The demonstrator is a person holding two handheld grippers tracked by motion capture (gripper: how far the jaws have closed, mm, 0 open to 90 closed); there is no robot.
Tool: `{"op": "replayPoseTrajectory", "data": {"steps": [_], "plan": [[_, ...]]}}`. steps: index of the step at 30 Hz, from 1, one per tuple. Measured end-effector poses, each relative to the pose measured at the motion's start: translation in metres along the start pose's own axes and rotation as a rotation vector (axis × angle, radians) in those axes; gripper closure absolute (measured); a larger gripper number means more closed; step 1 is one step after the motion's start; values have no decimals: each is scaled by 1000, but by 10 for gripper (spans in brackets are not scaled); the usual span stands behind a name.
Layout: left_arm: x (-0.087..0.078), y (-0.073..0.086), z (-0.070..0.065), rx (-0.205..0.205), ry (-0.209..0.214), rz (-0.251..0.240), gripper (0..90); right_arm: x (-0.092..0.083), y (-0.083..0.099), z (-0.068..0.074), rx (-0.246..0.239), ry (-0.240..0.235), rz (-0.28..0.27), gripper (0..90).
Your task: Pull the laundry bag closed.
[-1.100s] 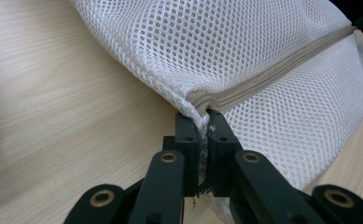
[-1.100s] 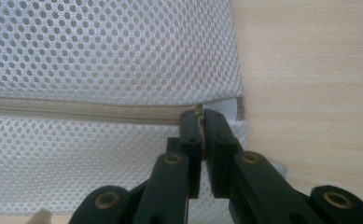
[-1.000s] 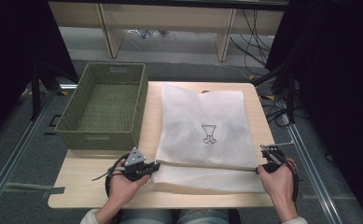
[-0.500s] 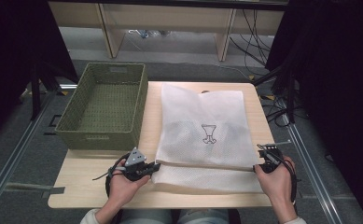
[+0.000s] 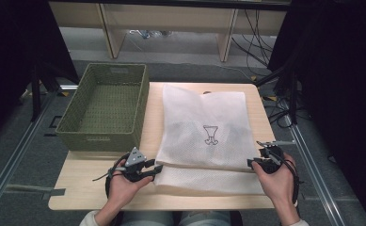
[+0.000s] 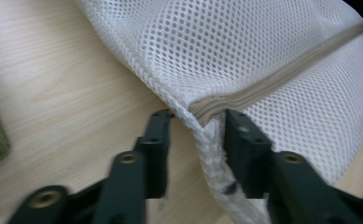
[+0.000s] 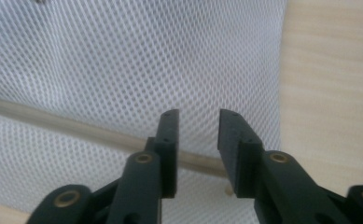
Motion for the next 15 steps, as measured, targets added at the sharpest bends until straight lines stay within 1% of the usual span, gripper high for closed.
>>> {"op": "replayPoseTrajectory", "data": {"steps": [1,2,3,4,5,6,7,8,9,10,11,12,13,14,15], "plan": [[0,-2,-1,-10,1,-21,495,-2,-1,0,11,-13,-12,664],[-1,-3,0,-1,-5,-21,461,-2,-3,0,7,-10,-35,663],[-2,-5,-1,10,-2,-27,431,-2,-4,-3,-16,-12,-52,660],[-2,-6,-2,13,-2,-38,409,-2,-5,-3,-16,-11,-70,654],[-2,-7,-3,14,-3,-47,390,-2,-5,-4,-12,-22,-81,645],[-3,-7,-4,25,-3,-52,383,-3,-5,-5,-1,-8,-81,642],[-3,-8,-5,30,-5,-57,371,-2,-5,-6,2,-14,-84,638],[-3,-9,-6,29,0,-66,362,-2,-5,-7,9,-10,-90,635],[-4,-10,-6,37,-9,-68,351,-2,-4,-9,18,-7,-85,629],[-4,-11,-7,36,-12,-81,344,-3,-4,-9,38,-16,-74,628],[-5,-12,-7,51,-16,-85,337,-3,-4,-10,46,0,-88,624],[-6,-13,-7,59,-20,-92,332,-5,-4,-11,64,0,-81,620],[-7,-14,-8,66,-18,-100,326,-4,-5,-14,41,-1,-96,617],[-7,-15,-9,69,-14,-115,323,-4,-5,-14,47,1,-106,614],[-8,-16,-9,72,-16,-123,324,-6,-4,-13,96,4,-90,612]]}}
Point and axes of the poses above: each handheld gripper's, and its own axes: x roughly forward along the jaws, y roughly out of its underside, z roughly to its left, the point moved 5 cm from there along x, roughly forward along the jaws, and after that the axes turned 4 degrees about -x, right-handed, at the moved point
